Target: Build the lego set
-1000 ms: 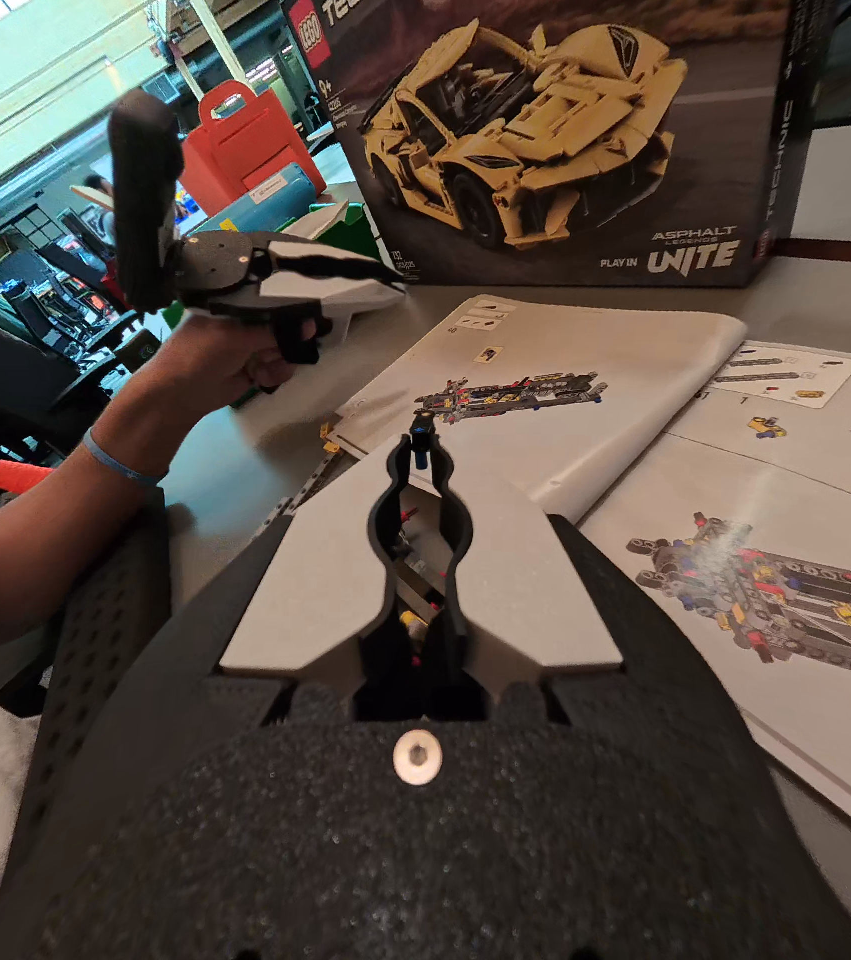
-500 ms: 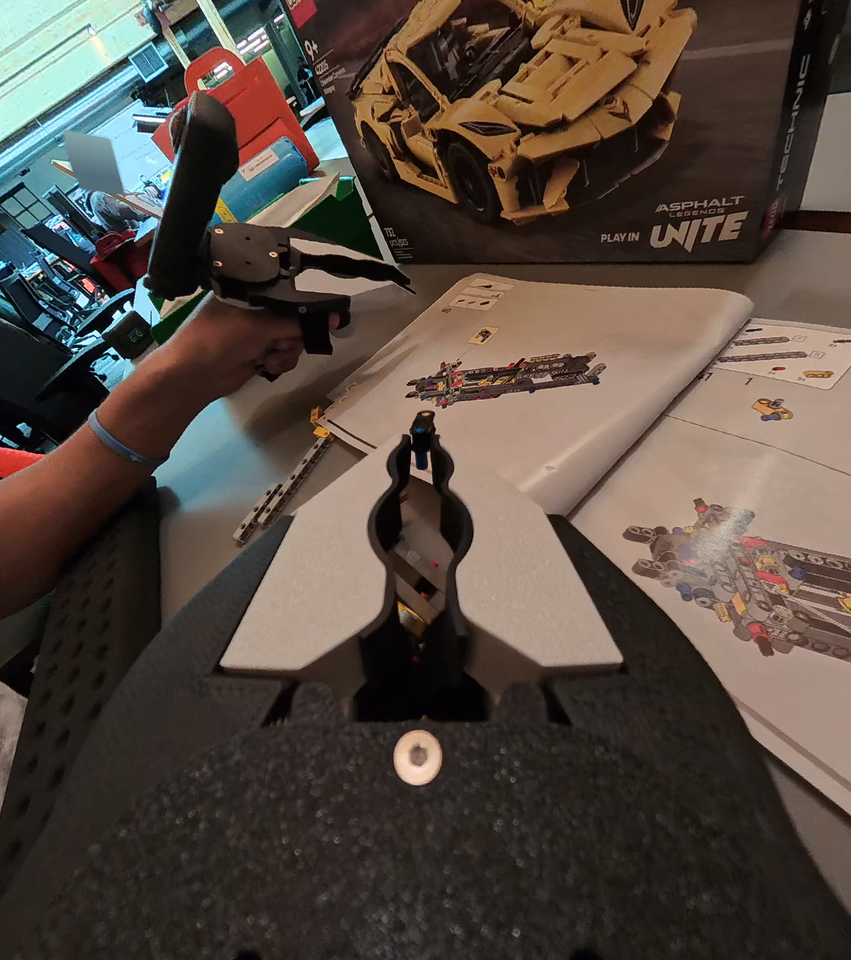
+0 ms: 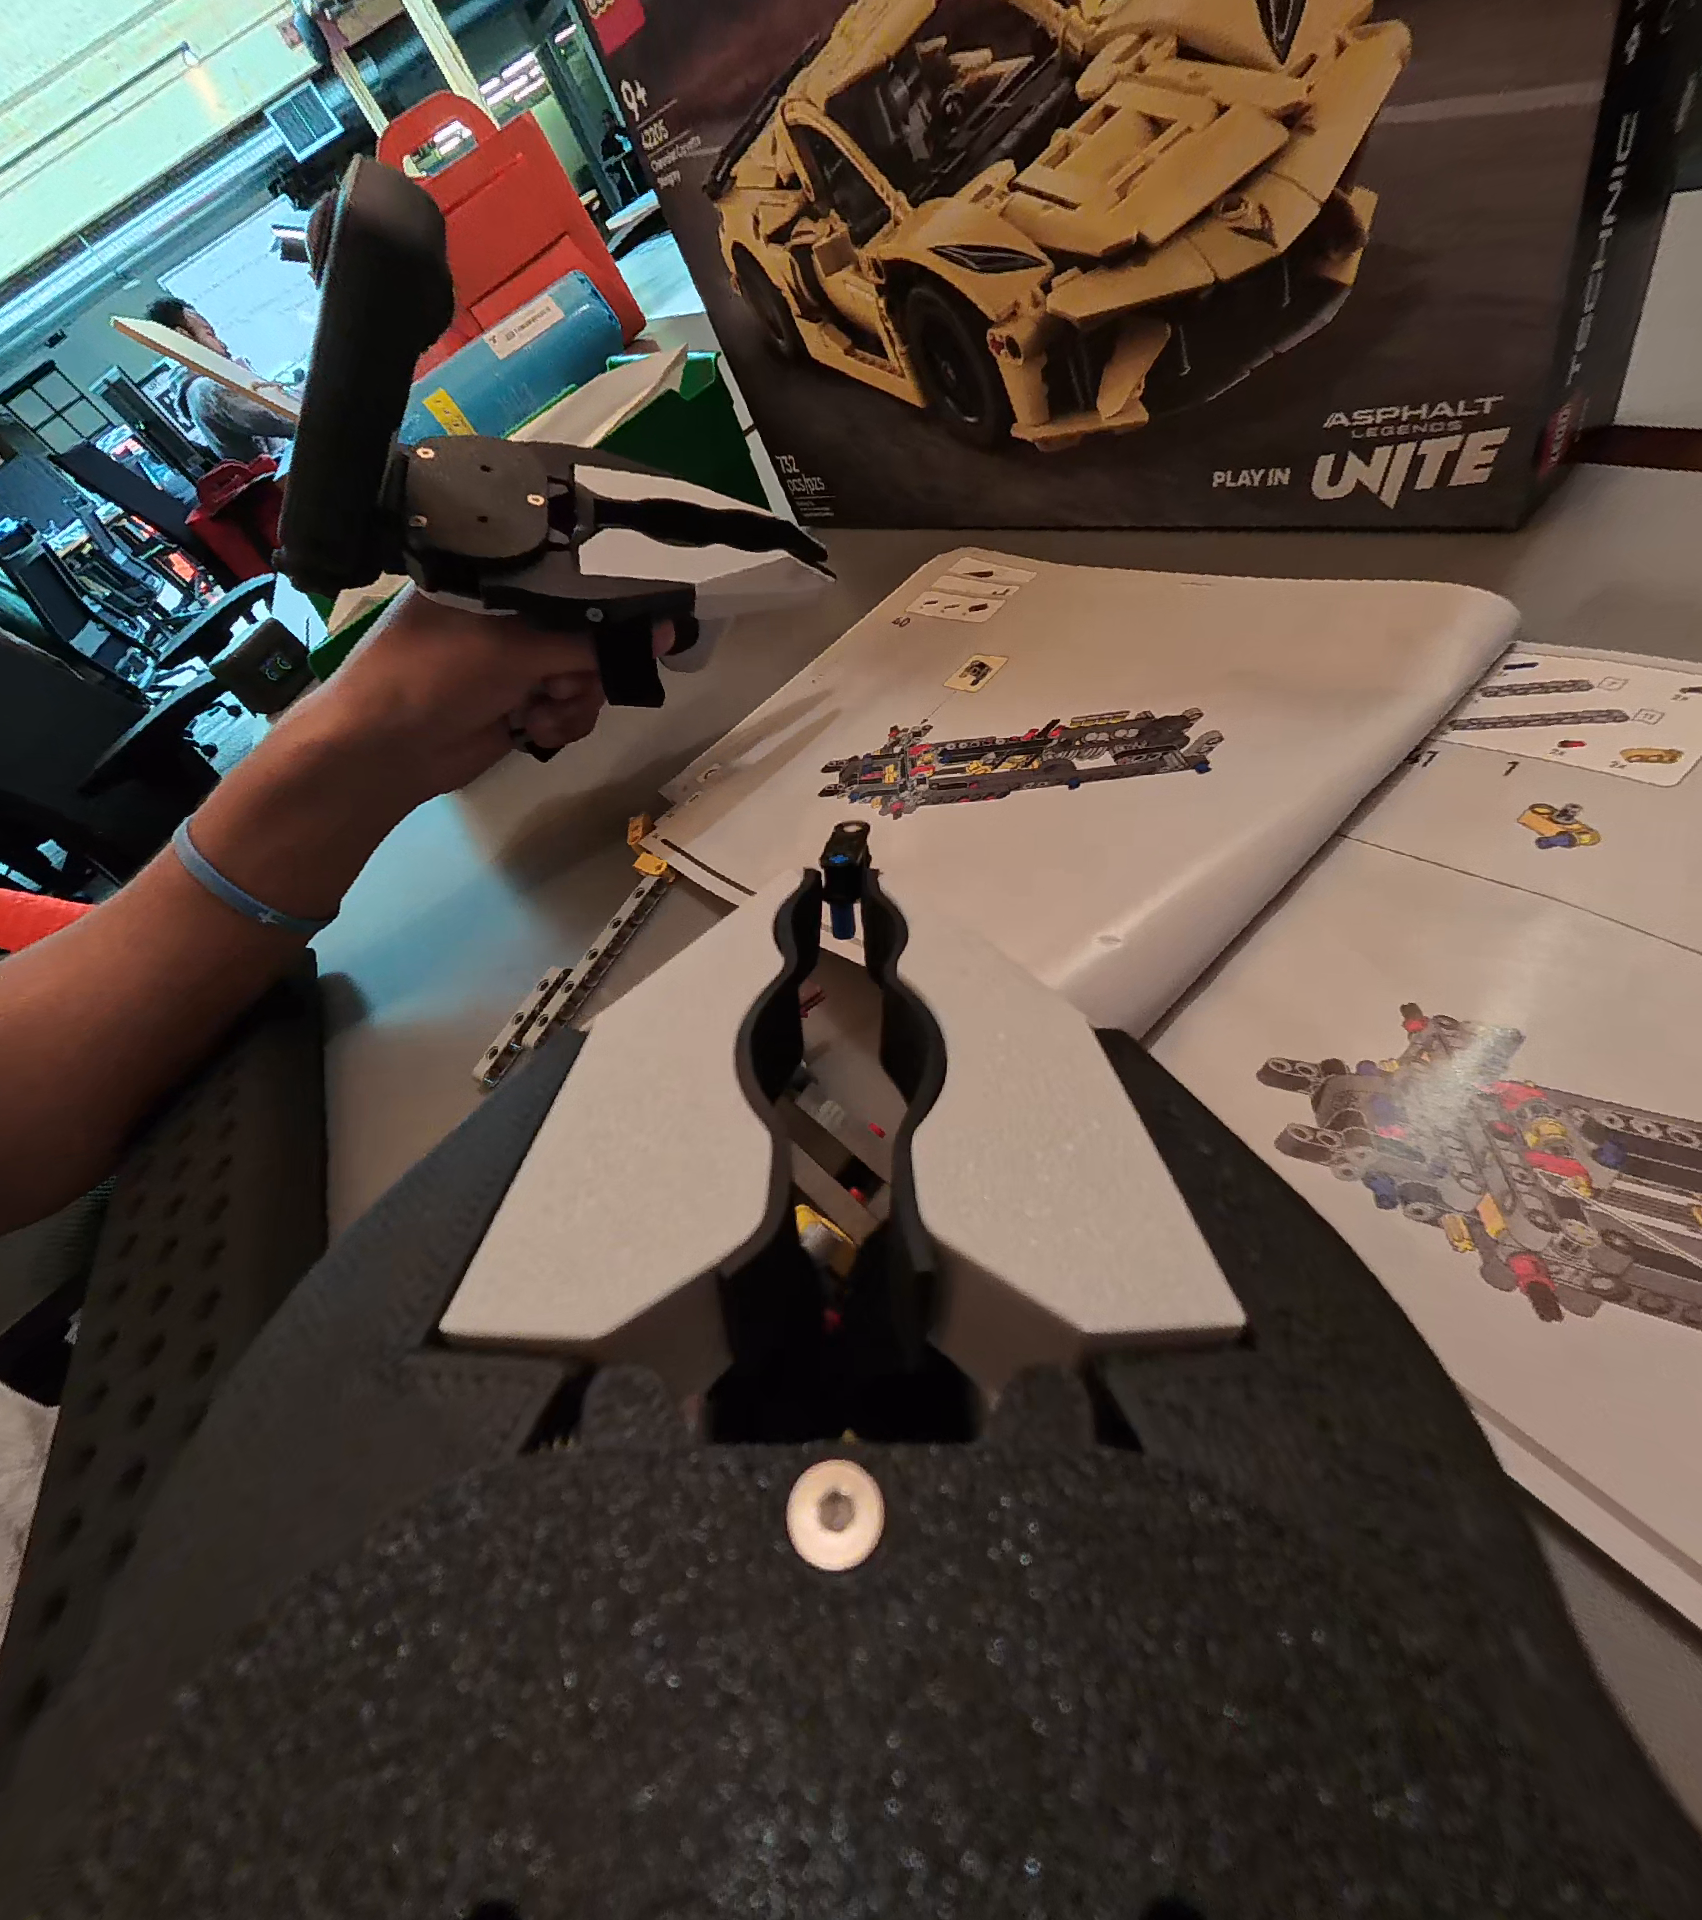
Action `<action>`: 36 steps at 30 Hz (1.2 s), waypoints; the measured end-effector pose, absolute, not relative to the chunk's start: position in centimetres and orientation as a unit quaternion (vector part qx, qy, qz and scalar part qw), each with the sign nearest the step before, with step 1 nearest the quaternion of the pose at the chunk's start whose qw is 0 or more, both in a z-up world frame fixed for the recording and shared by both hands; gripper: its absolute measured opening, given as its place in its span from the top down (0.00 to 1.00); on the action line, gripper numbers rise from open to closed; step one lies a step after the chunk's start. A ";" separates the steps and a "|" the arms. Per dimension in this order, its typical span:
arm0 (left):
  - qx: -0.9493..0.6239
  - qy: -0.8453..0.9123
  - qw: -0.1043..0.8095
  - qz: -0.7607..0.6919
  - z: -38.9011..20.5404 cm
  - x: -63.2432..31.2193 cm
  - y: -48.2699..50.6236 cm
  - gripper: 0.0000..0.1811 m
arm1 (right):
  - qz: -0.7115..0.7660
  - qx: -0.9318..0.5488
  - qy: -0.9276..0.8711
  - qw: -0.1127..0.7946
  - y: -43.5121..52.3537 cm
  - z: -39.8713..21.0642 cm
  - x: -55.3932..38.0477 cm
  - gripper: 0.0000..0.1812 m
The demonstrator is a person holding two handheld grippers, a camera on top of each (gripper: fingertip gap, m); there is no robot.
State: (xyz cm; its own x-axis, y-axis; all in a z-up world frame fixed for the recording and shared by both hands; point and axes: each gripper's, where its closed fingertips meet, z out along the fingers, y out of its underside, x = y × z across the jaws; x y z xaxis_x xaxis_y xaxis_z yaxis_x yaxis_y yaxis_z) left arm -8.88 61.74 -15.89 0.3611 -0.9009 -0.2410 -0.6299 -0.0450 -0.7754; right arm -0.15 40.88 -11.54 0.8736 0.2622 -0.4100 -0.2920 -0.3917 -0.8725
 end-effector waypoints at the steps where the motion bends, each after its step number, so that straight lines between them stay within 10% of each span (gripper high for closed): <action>1: -0.705 0.542 0.428 -0.159 -15.8 -8.9 61.7 0.92 | 0.250 -0.797 0.007 0.550 40.9 -11.6 -0.2 0.97; 36: -0.428 0.728 0.317 -0.432 -12.1 -4.9 41.7 0.94 | 0.360 -0.763 -0.013 0.537 40.9 -10.4 -5.1 0.96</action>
